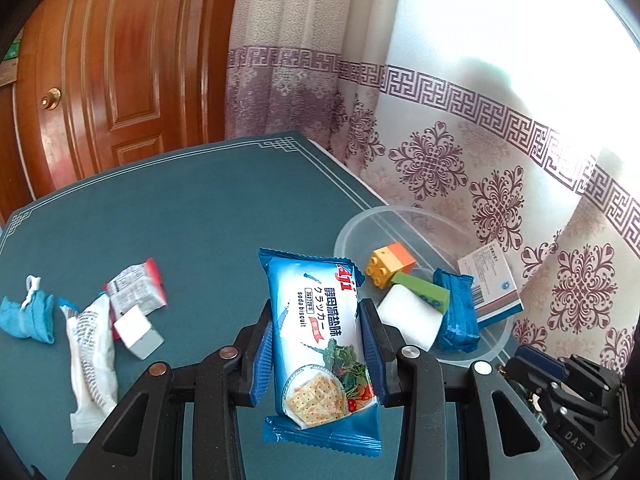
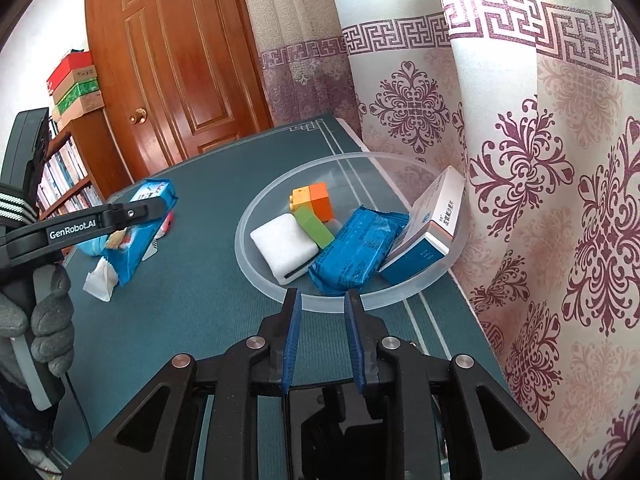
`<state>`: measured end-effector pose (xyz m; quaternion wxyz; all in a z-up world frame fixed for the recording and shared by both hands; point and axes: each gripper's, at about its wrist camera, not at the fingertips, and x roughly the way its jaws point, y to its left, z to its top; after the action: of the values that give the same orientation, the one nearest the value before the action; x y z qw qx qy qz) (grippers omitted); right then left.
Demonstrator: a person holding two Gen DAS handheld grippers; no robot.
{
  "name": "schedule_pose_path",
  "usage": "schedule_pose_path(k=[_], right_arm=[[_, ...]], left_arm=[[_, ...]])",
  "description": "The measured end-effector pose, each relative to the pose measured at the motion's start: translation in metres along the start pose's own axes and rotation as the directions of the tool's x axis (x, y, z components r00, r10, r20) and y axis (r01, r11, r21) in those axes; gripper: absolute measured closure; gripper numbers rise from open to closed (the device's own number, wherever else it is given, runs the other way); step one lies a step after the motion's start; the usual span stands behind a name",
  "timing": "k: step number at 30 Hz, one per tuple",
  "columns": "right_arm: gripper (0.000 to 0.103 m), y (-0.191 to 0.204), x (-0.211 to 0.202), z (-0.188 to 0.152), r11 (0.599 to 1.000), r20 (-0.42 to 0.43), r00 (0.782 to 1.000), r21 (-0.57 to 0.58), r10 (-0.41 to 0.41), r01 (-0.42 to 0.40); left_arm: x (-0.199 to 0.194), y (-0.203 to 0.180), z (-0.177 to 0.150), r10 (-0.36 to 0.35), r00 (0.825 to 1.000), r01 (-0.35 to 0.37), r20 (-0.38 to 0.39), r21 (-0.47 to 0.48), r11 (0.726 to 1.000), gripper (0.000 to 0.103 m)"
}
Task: Organize objects
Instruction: 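Carry the cracker packet over the basin and open the left gripper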
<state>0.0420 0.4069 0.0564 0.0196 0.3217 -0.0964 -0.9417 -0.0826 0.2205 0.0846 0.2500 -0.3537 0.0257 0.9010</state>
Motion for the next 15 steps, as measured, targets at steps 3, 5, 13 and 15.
schedule_pose_path(k=[3,5,13,15], right_arm=[[0.079,-0.009,-0.003,0.001,1.000,0.009,1.000,0.016,0.000,0.000],[0.079,-0.016,-0.004,0.002,0.999,0.015,1.000,0.035,0.001,-0.001],[0.078,-0.022,-0.008,0.006,0.998,0.028,0.999,0.068,-0.018,0.016],[0.078,-0.021,-0.014,0.006,0.997,0.039,0.999,0.078,-0.031,0.027]], left_arm=[[0.014,-0.016,0.009,-0.023,1.000,0.023,-0.015,0.022,0.999,0.062],[0.024,-0.028,0.015,-0.037,0.999,0.038,-0.023,0.037,0.999,0.062],[0.053,-0.072,0.031,-0.130,0.990,0.135,-0.058,0.083,0.987,0.062],[0.061,-0.084,0.035,-0.150,0.986,0.156,-0.068,0.101,0.983,0.062]])
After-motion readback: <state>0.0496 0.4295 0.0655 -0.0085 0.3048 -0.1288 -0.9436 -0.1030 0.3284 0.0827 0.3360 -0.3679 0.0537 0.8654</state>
